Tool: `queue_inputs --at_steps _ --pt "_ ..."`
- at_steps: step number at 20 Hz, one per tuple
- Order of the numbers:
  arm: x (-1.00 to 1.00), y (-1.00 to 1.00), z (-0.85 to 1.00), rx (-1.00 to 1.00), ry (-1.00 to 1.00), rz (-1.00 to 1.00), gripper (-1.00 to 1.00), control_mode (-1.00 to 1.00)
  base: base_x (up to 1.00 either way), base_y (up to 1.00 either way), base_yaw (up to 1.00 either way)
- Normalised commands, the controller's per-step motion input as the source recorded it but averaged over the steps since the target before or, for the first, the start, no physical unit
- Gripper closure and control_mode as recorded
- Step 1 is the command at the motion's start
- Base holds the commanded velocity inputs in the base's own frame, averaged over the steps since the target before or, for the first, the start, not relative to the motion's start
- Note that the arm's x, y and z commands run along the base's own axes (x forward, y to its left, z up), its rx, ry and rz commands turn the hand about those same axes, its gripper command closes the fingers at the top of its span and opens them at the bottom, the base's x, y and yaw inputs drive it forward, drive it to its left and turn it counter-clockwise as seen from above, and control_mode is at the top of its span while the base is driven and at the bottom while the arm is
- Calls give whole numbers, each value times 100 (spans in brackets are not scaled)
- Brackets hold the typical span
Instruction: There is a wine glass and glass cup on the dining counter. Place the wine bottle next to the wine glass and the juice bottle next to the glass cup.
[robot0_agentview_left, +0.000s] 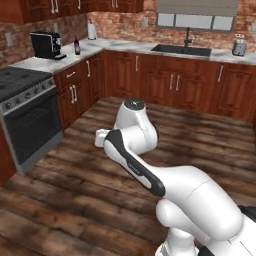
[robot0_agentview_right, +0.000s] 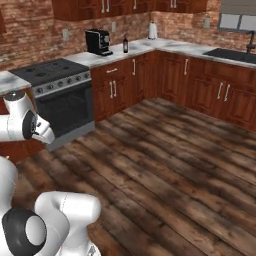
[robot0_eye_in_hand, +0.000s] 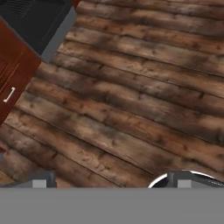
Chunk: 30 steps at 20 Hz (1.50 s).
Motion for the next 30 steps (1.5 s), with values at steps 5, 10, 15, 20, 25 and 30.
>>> queue_inputs --at_steps 5,10,15,20,25,30 --pt "0 0 0 0 0 0 -100 100 61 -14 -31" --pt "0 0 0 0 0 0 -100 100 69 -11 -25" --pt "0 0 0 0 0 0 -100 100 77 -10 -18" --pt "0 0 0 0 0 0 -100 100 92 -6 -3" --pt "0 0 0 0 0 0 -100 100 94 -2 0" --pt "0 0 0 0 0 0 -100 100 94 0 0"
